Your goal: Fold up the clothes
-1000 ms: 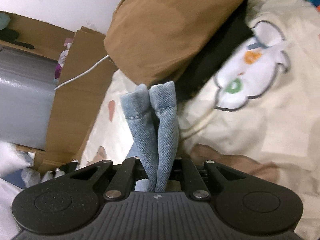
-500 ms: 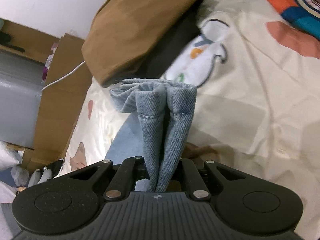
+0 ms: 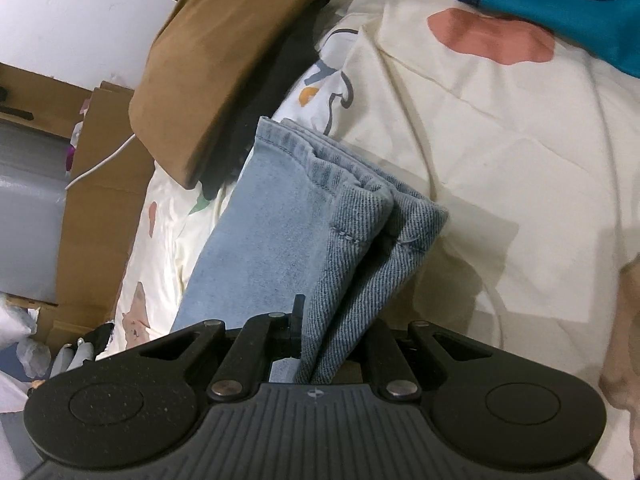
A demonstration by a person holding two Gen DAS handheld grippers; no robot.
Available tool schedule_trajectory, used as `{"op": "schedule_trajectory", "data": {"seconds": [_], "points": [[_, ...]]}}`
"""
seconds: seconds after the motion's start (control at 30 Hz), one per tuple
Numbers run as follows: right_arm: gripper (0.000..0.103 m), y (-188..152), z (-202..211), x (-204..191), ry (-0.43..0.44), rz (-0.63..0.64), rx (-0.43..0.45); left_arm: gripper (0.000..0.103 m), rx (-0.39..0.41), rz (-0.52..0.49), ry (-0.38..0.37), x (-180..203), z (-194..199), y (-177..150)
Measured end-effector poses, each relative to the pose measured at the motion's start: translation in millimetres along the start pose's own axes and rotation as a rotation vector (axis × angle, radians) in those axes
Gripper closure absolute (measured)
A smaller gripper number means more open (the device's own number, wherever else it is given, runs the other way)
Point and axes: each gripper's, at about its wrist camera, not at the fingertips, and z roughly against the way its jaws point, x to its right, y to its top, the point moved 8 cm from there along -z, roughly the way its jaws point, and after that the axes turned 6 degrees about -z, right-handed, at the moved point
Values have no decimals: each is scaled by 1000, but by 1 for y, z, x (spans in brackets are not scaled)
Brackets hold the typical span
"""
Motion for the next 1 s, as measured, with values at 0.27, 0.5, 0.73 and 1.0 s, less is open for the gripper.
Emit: {"op": "schedule_trajectory", "data": {"seconds": [0.27,0.5,0.73,1.0], "points": [[96,0,11,5,-3,20,0,85,-15,10,-14,5,-6,4],[96,-1,17,13,-5,31,-4,85,-49,-16,12,2,-20,6],[85,4,7,43,-9,-37,1,81,-74,48,78,-9,-48,8],[67,33,27,65,3,-81,54,77,-49,32,117,-5,-33,26]]}}
